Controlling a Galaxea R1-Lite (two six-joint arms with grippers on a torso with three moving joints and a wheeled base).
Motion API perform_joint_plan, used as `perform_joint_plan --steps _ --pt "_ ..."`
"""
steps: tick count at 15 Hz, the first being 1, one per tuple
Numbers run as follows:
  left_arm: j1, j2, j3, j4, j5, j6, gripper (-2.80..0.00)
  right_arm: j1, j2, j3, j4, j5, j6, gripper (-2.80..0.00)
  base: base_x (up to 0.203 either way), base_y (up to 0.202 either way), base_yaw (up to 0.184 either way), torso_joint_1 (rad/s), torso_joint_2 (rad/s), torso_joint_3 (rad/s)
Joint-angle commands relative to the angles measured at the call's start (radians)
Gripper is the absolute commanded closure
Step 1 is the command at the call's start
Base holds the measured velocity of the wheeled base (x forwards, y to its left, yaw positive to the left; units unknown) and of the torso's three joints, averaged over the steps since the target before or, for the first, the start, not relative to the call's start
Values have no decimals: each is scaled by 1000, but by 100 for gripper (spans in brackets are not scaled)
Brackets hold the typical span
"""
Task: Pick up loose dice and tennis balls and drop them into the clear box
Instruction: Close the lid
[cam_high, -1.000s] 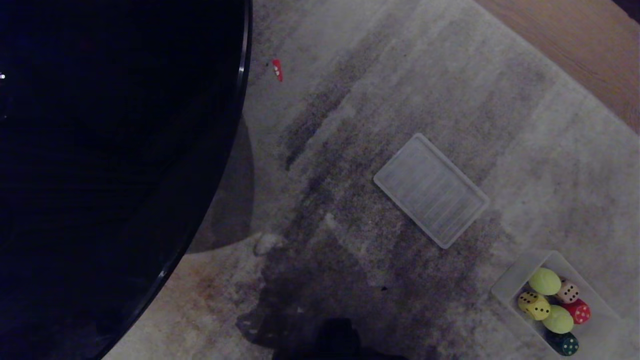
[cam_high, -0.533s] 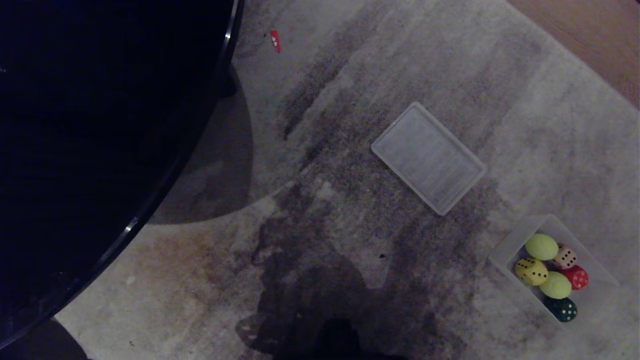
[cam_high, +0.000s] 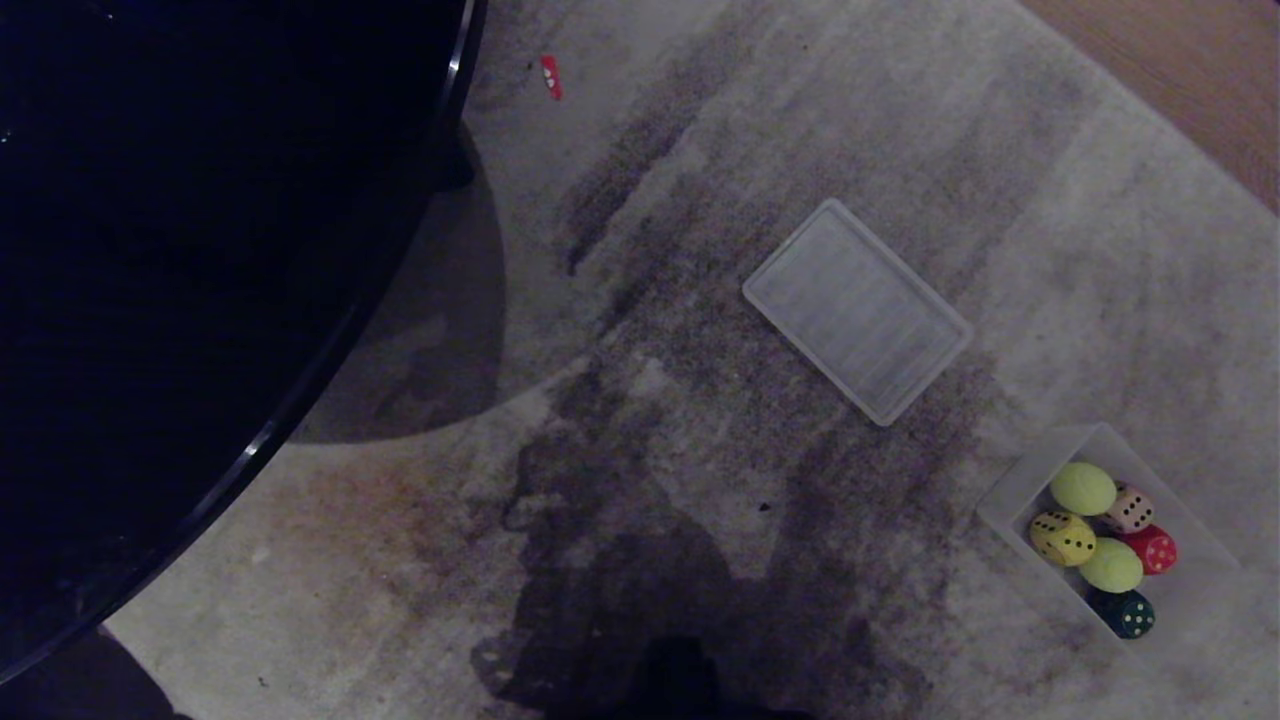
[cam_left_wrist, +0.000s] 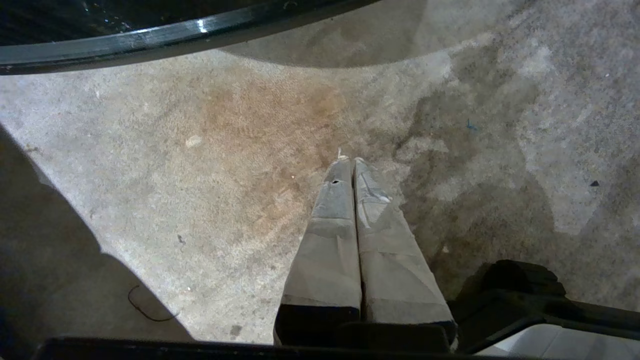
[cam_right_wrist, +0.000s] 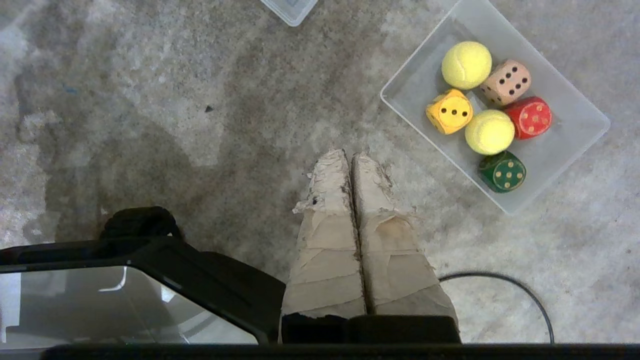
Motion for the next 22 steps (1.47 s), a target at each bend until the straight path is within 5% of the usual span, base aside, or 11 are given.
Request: perform_joint_plan --steps 1,22 --pt "0 1 2 -2 2 -2 0 0 0 1 1 0 1 0 0 0 0 0 0 0" --pt "0 0 2 -2 1 -4 0 0 0 -1 1 -2 3 0 0 0 0 1 2 -137"
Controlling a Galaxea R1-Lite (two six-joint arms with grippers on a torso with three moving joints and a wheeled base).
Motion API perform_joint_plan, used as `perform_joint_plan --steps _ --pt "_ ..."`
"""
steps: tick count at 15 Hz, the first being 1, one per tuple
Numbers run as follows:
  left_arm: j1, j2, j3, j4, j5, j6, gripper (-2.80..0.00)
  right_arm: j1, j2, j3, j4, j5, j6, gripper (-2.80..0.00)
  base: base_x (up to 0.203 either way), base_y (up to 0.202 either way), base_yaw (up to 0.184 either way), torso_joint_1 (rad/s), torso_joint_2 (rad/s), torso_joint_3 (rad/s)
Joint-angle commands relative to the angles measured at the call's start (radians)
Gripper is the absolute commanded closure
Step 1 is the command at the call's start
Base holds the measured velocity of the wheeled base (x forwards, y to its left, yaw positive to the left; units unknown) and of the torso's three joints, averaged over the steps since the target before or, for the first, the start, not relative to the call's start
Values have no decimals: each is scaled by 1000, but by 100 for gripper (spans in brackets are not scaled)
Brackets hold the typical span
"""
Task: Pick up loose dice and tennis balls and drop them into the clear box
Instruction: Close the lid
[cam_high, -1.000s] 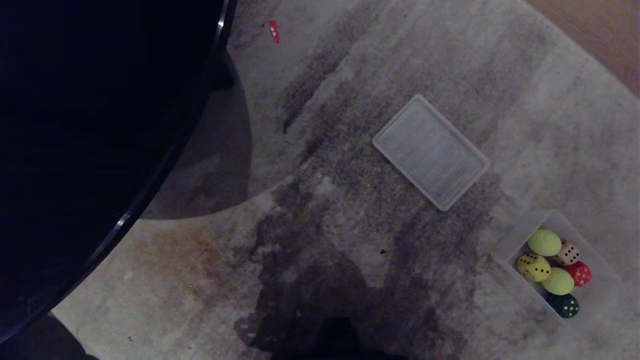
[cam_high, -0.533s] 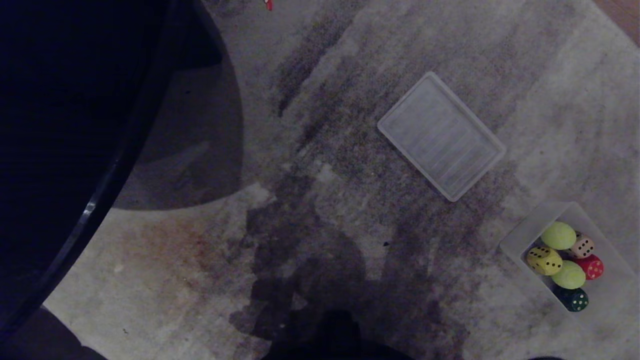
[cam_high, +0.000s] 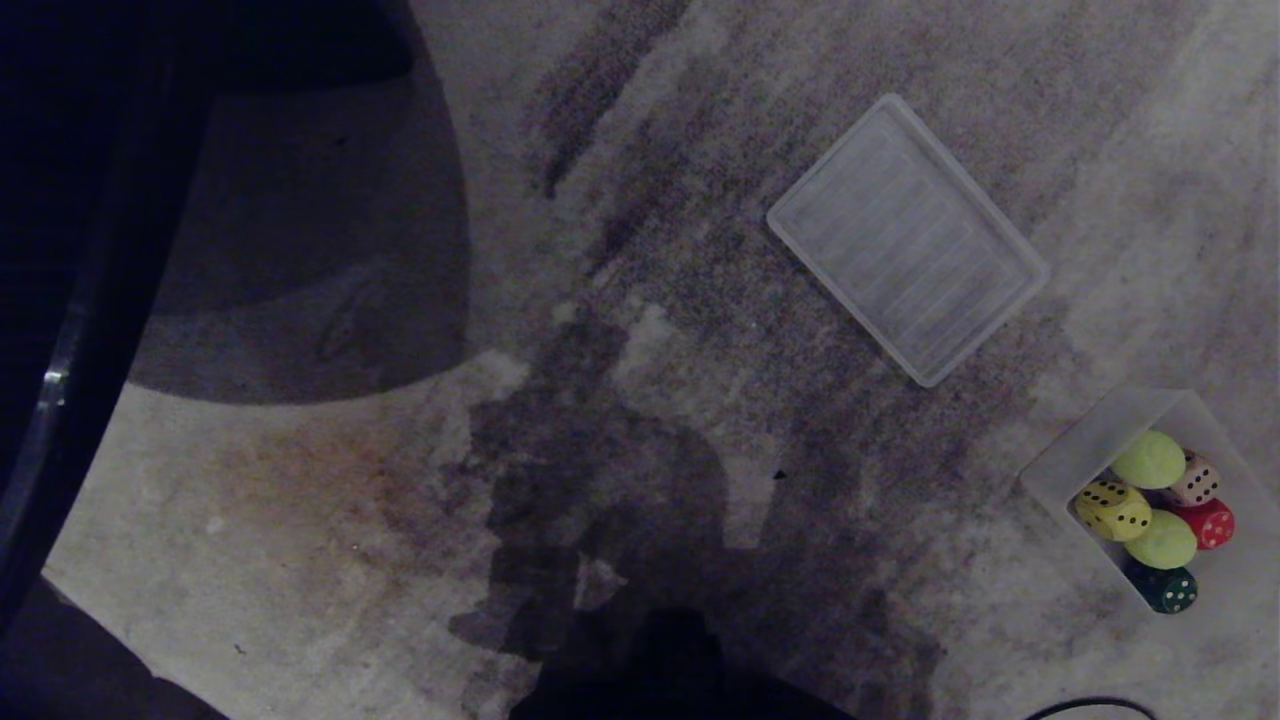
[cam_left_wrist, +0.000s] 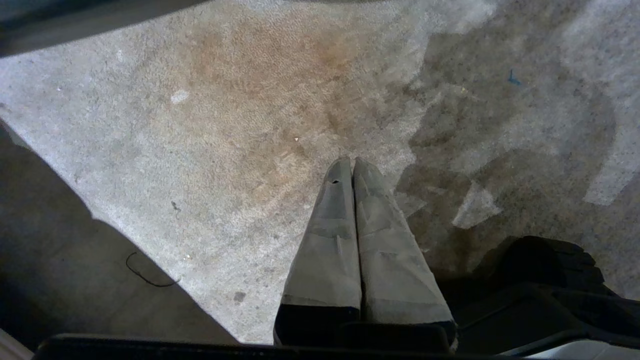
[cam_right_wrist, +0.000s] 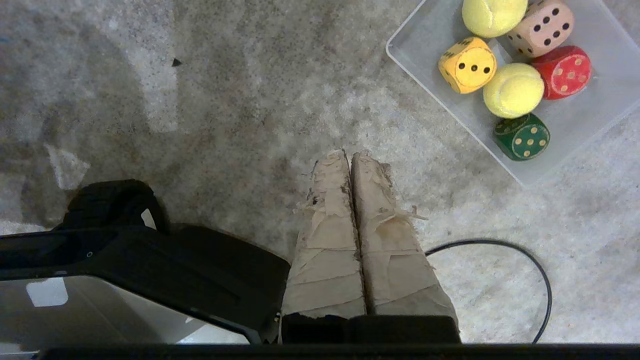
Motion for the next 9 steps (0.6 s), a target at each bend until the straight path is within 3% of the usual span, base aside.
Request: perform_joint_plan --steps 1,4,6,9 --pt "0 0 2 0 1 -1 0 0 0 -1 2 0 2 0 0 0 0 0 0 0" --pt "0 1 2 0 1 -1 0 0 0 -9 3 -1 4 0 0 0 0 0 0 0" --pt "0 0 2 0 1 -1 0 -4 49 -86 13 -5 6 0 0 0 0 0 0 0" --pt "0 1 2 0 1 -1 0 -6 323 -208 25 -18 52 0 0 0 0 0 0 0"
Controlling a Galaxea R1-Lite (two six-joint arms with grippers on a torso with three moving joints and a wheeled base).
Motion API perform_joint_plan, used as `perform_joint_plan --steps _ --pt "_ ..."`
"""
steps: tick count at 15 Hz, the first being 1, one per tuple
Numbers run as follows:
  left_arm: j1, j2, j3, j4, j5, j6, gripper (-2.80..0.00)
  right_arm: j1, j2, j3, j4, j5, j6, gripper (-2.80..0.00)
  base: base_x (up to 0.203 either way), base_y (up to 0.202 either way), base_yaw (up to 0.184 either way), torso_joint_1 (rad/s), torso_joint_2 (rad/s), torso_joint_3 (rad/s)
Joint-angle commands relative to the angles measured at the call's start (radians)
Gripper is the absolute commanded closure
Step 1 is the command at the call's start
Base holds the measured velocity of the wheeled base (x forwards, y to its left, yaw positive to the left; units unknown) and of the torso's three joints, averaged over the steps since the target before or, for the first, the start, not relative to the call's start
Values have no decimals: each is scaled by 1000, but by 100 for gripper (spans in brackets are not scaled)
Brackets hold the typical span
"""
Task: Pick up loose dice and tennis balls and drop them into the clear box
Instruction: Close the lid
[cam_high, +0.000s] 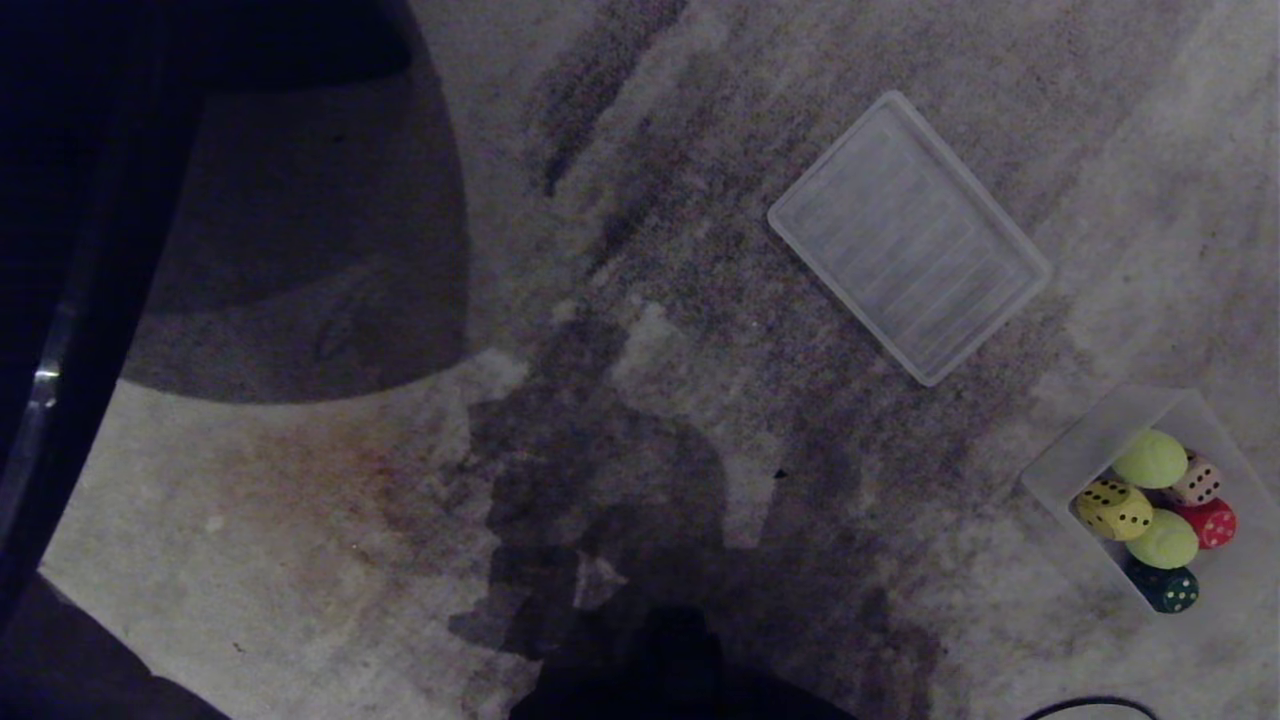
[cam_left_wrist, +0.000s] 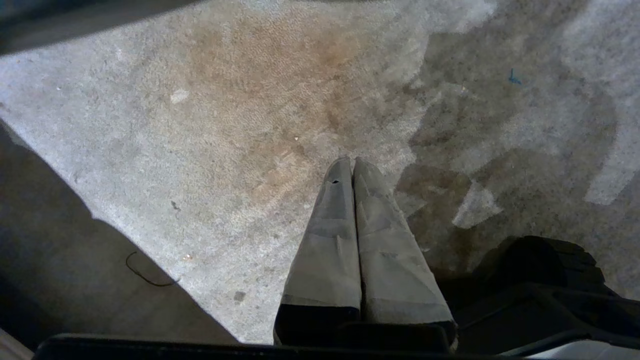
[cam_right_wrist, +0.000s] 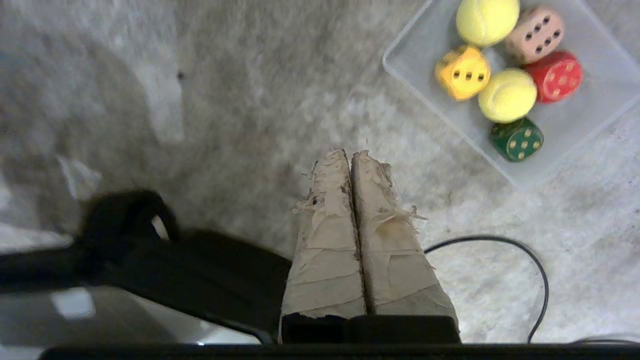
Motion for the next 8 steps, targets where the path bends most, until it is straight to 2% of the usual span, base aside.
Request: perform_joint_plan --steps 1,4,8 --pt "0 1 2 -1 1 -1 0 -2 292 -92 -13 -5 34 0 0 0 0 0 0 0" --pt "0 1 2 -1 1 0 0 -5 642 -146 -142 -10 108 0 0 0 0 0 0 0" --pt "0 1 2 -1 1 -1 0 -6 1125 -179 -559 -33 169 0 0 0 0 0 0 0"
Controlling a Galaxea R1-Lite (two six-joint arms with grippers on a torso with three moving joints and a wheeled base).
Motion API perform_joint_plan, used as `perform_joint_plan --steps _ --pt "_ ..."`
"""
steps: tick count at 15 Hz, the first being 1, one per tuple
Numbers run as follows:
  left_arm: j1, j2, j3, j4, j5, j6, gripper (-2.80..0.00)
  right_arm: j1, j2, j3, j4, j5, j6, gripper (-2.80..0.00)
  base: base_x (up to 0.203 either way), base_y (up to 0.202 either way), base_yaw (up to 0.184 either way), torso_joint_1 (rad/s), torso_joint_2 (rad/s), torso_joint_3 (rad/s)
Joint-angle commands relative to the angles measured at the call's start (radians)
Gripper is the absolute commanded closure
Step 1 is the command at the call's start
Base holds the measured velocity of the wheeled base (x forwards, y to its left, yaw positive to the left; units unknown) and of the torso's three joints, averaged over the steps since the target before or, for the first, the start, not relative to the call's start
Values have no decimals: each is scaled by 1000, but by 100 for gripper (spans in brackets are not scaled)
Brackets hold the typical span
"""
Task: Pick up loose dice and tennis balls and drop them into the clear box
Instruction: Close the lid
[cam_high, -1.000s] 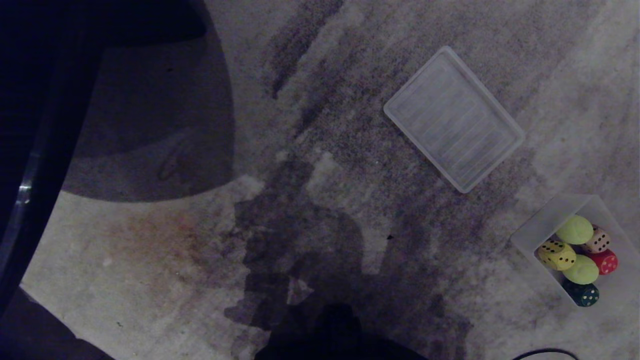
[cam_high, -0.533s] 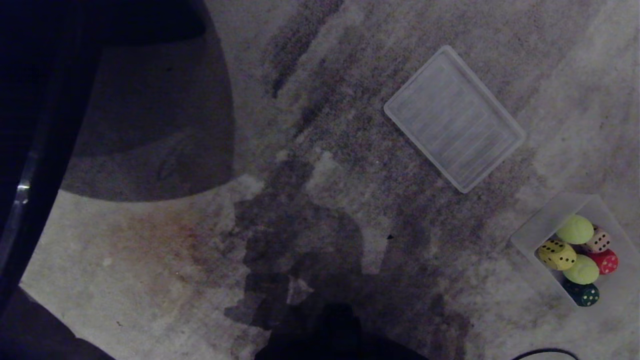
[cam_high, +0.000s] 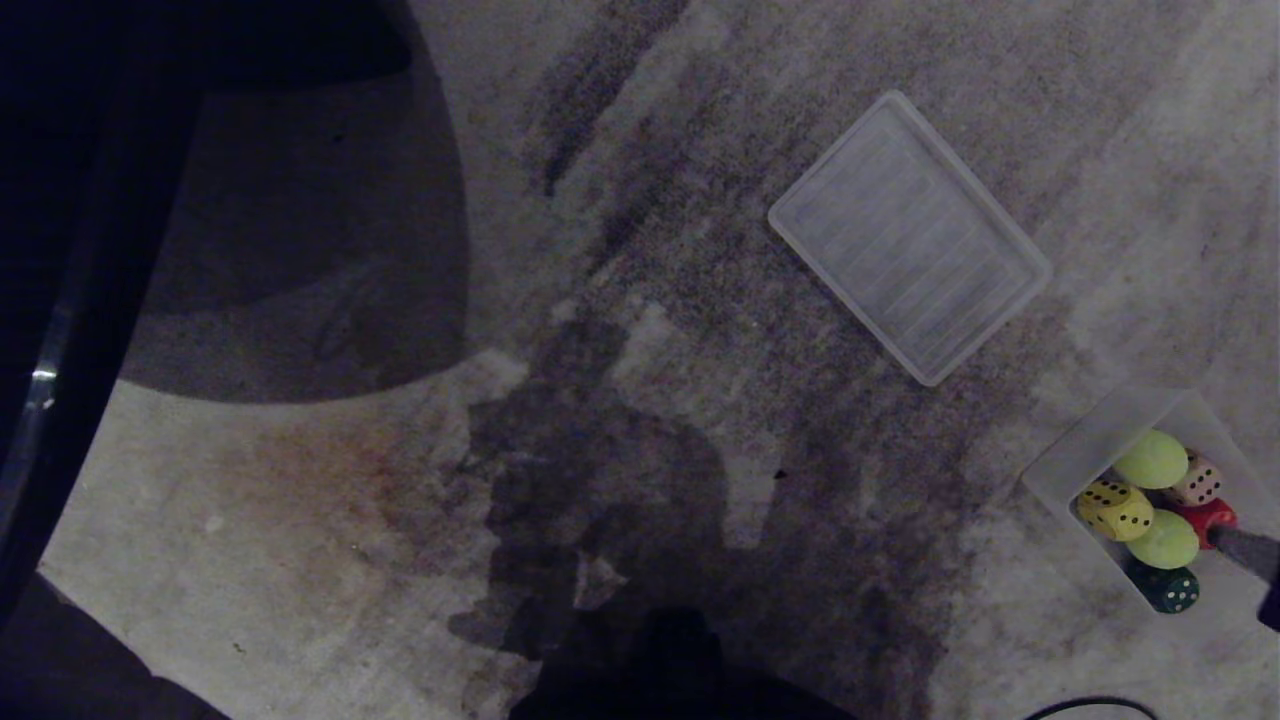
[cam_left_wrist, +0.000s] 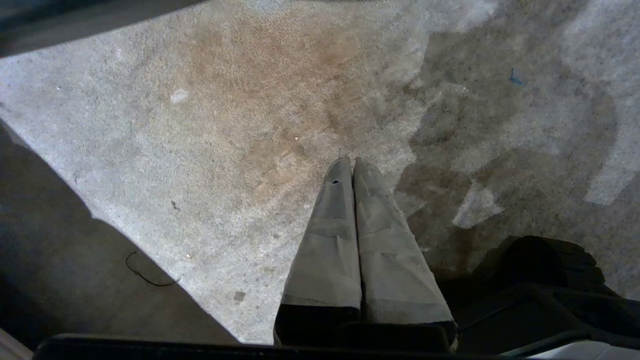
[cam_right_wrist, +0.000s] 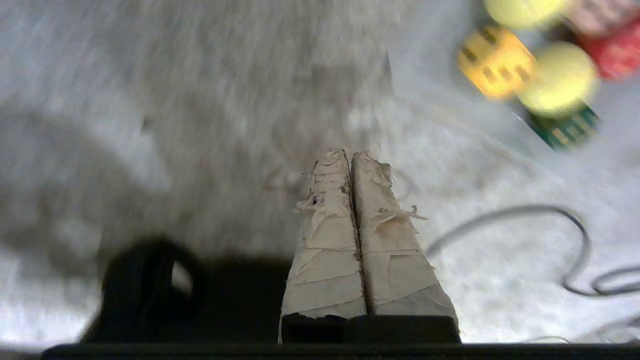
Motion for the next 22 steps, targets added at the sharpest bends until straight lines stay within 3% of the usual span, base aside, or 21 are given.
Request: perform_joint_plan --steps 1,3,5,6,11,15,22 --pt "0 1 2 0 1 -1 0 0 407 -18 -292 -10 17 0 0 0 0 0 0 0" --pt "0 1 2 0 1 -1 0 3 600 -43 -474 -16 37 0 0 0 0 0 0 0" --pt "0 0 2 0 1 -1 0 2 729 -135 -567 -20 99 0 0 0 0 0 0 0" --pt "0 0 2 0 1 -1 0 -2 771 -206 -592 -20 141 -280 0 0 0 0 0 0" --pt "0 1 2 0 1 -1 0 -7 880 -338 -619 -22 188 -280 0 0 0 0 0 0" --pt "0 1 2 0 1 -1 0 0 898 -431 -618 -18 280 -280 0 0 0 0 0 0" --pt "0 0 2 0 1 -1 0 -1 844 -441 -618 25 307 -280 0 0 0 0 0 0"
